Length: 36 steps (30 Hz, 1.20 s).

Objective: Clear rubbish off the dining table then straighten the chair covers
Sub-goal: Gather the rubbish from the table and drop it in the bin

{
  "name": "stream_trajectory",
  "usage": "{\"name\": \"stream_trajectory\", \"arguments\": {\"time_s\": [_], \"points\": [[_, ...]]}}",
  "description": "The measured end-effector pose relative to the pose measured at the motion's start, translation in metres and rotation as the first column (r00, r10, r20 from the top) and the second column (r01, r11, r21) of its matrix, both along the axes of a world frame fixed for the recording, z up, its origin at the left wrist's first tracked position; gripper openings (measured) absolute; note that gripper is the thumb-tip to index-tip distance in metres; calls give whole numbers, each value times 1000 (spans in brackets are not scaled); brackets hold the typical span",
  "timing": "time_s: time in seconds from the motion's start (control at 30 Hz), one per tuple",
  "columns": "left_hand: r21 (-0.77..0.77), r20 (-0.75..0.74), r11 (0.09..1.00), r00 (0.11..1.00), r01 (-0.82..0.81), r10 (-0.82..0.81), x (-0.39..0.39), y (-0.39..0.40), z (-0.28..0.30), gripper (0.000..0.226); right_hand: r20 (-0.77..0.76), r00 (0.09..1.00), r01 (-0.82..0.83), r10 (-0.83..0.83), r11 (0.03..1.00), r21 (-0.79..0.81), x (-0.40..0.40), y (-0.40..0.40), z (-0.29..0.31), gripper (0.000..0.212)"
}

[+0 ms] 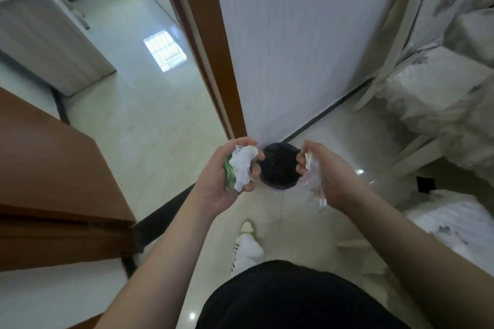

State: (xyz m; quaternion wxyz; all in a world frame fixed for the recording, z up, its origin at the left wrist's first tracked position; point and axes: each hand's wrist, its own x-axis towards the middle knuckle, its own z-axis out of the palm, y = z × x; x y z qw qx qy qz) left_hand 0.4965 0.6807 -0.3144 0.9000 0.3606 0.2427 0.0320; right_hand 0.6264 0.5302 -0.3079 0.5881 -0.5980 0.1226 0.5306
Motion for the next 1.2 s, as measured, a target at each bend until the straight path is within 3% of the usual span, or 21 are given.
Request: {"name": "stream_trajectory", "arguments": {"time_s": [0.13, 0.27, 0.4, 0.53, 0.67, 0.87, 1.03, 1.1, 1.2], "points": [[-56, -17, 991, 993, 120, -121, 49, 54, -6, 30, 26, 995, 95, -93, 993, -69, 29, 37, 0, 25], [-24, -29, 977, 976, 213, -214, 95, 82, -11, 27, 105, 968, 226, -227, 974, 20, 44, 50, -13, 15], [-66, -54, 958, 958, 279, -283, 143, 91, -26, 22, 232, 913, 331, -336, 942, 61, 70, 49, -35, 18], [-110, -88, 955, 954, 276, -286, 184, 84, -48, 25, 226, 893, 377, -389, 921, 96, 101, 39, -61, 22], [-82, -155, 973, 962, 215, -225, 215, 77, -63, 21, 284, 904, 321, -321, 946, 45, 134, 33, -87, 31], [229, -316, 966, 948, 118, -41, 244, 80, -109, 17, 519, 855, 137, -27, 975, -174, 190, 47, -121, 59], [559, -426, 776, 904, 294, -36, 251, 91, -184, 10, 593, 805, 176, -13, 960, -218, 213, 65, -189, 51], [672, -427, 637, 900, 378, -83, 257, 96, -229, 2, 616, 787, 162, 32, 953, -256, 216, 73, -238, 45], [798, -471, 379, 878, 468, -91, 265, 101, -302, 12, 660, 734, 142, 162, 913, -383, 217, 84, -324, 40]]}}
